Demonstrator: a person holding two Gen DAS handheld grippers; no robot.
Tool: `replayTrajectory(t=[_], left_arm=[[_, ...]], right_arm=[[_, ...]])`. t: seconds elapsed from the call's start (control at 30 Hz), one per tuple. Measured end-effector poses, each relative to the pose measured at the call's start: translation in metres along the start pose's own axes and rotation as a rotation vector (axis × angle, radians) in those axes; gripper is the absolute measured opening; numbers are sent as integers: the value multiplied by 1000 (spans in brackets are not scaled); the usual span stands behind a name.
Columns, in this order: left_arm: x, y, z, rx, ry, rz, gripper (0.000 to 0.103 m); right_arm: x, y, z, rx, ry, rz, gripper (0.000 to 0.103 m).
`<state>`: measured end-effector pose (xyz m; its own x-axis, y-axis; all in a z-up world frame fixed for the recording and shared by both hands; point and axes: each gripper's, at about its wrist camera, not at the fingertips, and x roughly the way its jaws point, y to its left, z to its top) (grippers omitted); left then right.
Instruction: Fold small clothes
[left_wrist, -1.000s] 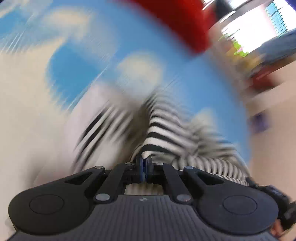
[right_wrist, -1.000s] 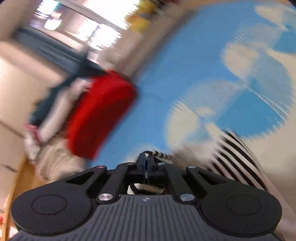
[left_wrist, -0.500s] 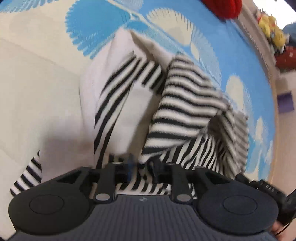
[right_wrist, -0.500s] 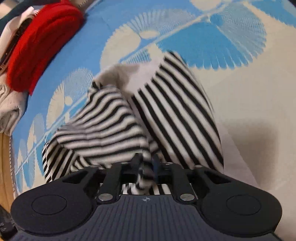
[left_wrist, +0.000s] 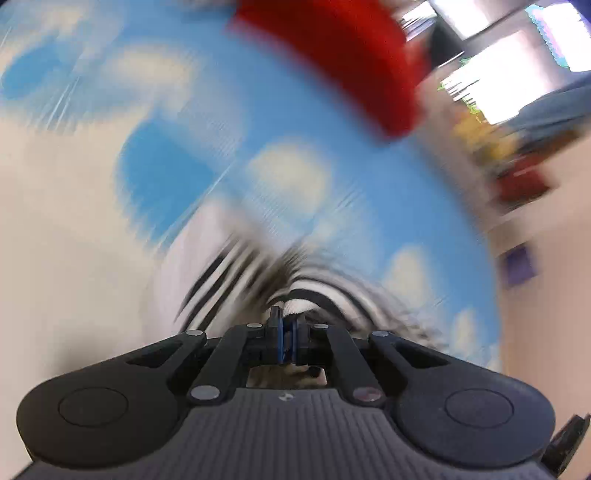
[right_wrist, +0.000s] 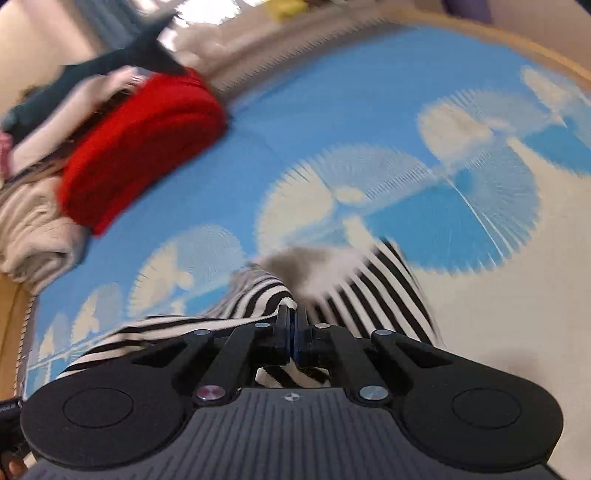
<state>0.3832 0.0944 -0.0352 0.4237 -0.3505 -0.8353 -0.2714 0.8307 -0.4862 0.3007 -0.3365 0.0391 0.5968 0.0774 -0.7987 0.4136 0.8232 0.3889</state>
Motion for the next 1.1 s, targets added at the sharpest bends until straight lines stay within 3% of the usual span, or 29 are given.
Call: replayTrajectory(t=[0.07, 0.1, 0.17, 0.23, 0.3, 0.4, 0.47, 0.57, 0.67, 0.7, 0.77, 0.8, 0.87, 1.0, 1.1], left_arm=[[35, 18, -15, -41, 188, 137, 4], [43, 23, -21, -49, 230, 168, 5], [47, 19, -26, 10, 240, 220, 10], [43, 14, -26, 15, 221, 226, 23], [37, 6, -22, 44, 196, 189, 40], [21, -12, -20, 129, 90, 156, 42], [9, -23, -23, 166, 18, 124, 46], [3, -37, -21, 192, -41, 22, 45], [13, -47, -22, 260, -16, 8, 42], [22, -43, -24, 267, 24, 47, 38], [51, -22, -26, 204, 139, 184, 31], [61, -8, -26, 153, 182, 230, 13], [59, 8, -21, 88, 190, 222, 9], [32, -19, -14, 185, 94, 134, 15], [30, -26, -18, 210, 105, 51, 16]], right_arm=[[15, -15, -10, 52, 101, -95, 0], [25, -23, -16, 85, 158, -134, 1], [40, -31, -27, 111, 252, -174, 1], [47, -29, -29, 101, 277, -193, 3], [45, -23, -24, 77, 252, -189, 7], [22, -10, -16, 20, 76, -174, 20], [7, 5, -14, -82, -54, -170, 20], [4, 9, -9, -88, -64, -53, 20], [24, 2, -16, -11, 96, 41, 20], [35, -2, -21, 13, 171, 26, 20], [54, -15, -32, 22, 276, -105, 18], [59, -22, -34, 46, 296, -131, 16], [63, -31, -33, 99, 309, -124, 14], [44, -18, -27, 44, 234, -107, 18], [37, -13, -25, -2, 215, -98, 20]])
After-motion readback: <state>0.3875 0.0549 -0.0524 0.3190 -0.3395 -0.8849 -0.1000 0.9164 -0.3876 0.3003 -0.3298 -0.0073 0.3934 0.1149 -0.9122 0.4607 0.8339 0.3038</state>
